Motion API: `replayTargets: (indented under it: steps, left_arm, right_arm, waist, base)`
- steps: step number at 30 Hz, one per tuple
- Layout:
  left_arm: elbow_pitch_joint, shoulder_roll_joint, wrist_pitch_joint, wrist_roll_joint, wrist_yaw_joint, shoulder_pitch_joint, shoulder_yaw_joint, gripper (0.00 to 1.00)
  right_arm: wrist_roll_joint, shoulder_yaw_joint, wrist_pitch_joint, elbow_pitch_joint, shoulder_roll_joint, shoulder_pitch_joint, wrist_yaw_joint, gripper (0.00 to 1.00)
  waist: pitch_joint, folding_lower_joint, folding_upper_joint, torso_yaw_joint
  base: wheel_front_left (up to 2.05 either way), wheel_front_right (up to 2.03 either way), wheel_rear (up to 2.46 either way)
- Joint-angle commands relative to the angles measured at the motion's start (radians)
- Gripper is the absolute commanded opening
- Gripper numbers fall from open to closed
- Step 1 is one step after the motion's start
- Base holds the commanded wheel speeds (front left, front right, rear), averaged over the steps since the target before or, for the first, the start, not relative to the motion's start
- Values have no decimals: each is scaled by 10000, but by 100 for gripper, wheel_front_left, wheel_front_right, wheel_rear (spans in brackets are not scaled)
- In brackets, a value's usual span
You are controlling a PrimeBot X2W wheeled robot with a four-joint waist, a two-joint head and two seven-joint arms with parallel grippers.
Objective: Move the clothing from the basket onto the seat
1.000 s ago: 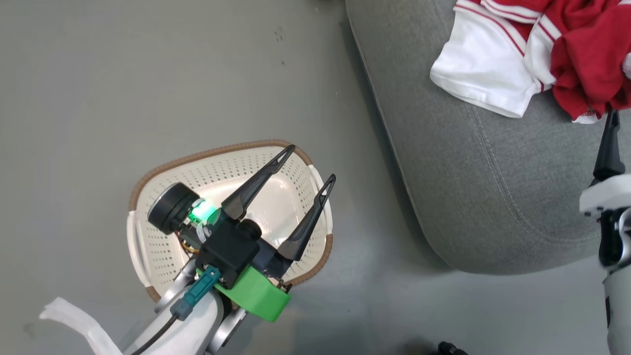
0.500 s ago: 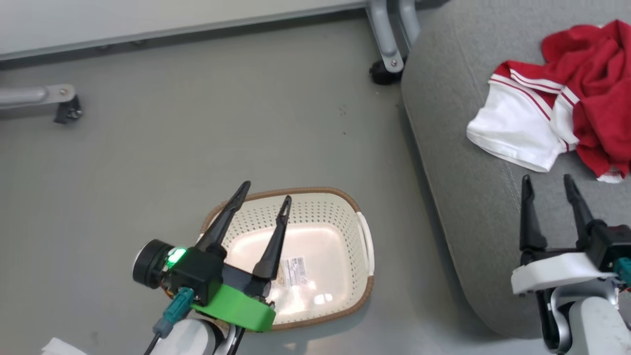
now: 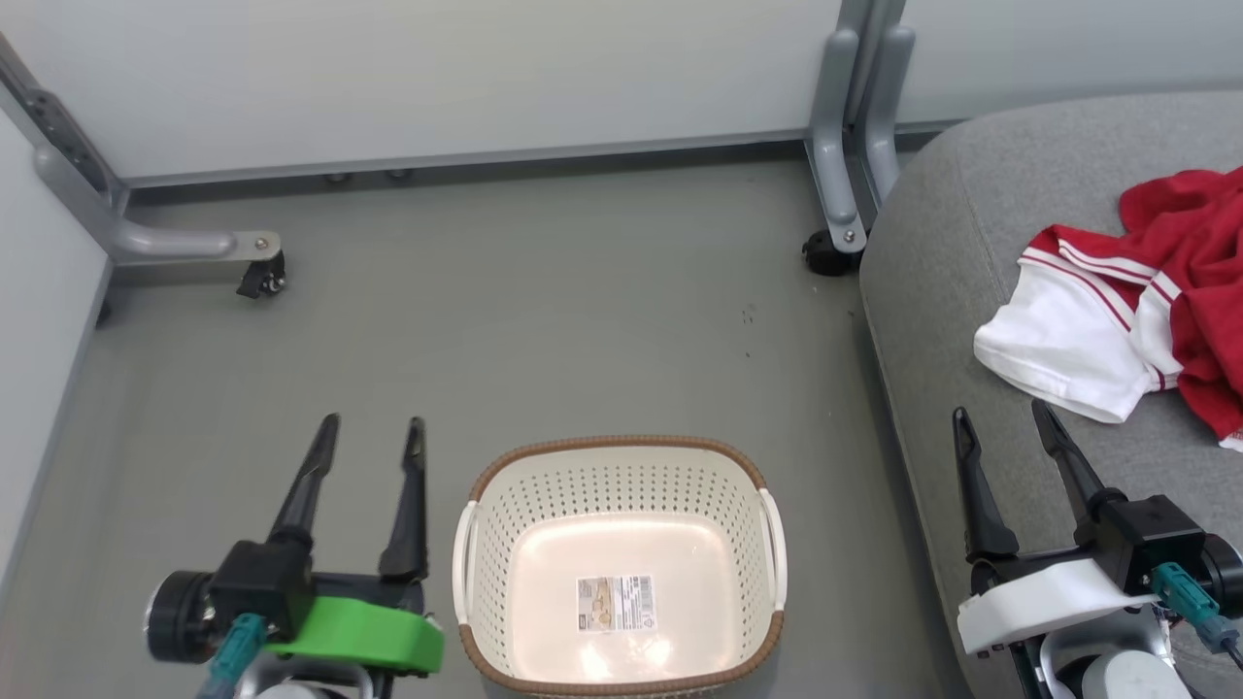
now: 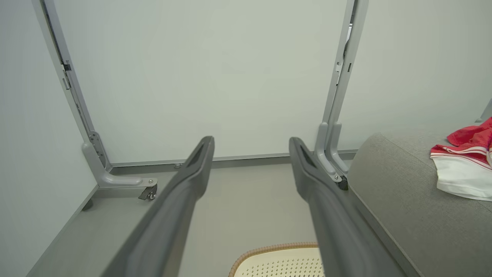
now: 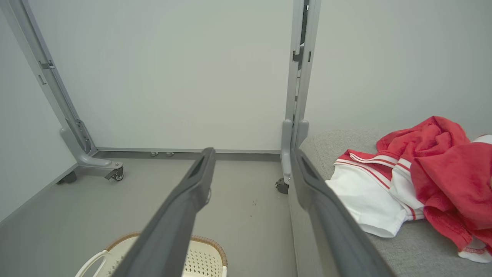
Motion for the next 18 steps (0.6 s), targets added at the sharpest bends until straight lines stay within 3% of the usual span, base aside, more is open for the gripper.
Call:
replayTargets:
  steps: [1, 11, 18]
  left_arm:
    - [8, -5, -24, 20, 27, 278, 225, 100]
    - [274, -156, -15, 548, -159, 1088, 1345, 100]
    - [599, -476, -15, 853, -594, 1393, 1763, 100]
  right_arm:
    - [17, 5, 88, -131, -17, 207, -13, 100]
    - [187, 246, 594, -745, -13, 927, -13, 100]
    - [299, 404, 743, -943, -13, 1275, -13, 100]
  waist:
    - [-346, 1, 0, 207]
    - [-678, 1, 0, 159]
    - [-865, 1, 0, 62]
  base:
    - [0, 0, 0]
    - [0, 0, 0]
    - [0, 0, 0]
